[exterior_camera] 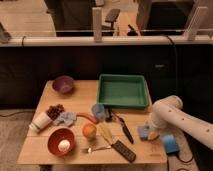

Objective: Wipe tray with sponge

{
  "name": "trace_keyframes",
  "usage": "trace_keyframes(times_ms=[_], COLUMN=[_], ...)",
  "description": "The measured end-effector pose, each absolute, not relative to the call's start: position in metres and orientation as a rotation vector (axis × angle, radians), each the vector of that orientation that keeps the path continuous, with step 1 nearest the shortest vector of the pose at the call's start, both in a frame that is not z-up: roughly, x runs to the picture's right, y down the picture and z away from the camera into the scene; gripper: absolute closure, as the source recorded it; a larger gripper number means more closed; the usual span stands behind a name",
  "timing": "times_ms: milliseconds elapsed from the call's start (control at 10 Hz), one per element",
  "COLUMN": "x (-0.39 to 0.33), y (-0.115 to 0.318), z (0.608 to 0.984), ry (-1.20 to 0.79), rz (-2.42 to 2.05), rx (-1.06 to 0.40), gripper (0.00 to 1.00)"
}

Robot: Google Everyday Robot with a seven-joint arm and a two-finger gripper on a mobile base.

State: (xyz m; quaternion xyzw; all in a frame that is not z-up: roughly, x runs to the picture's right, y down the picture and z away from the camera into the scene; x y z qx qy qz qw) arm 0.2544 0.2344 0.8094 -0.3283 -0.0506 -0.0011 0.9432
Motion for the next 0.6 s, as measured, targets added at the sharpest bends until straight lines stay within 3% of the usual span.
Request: trace_keyframes(times_ms=[600], x=[0.25], y=[0.206], z=[0.782], ry=[-0.085], rz=[-0.043], rx=[-0.618], gripper=[1.0])
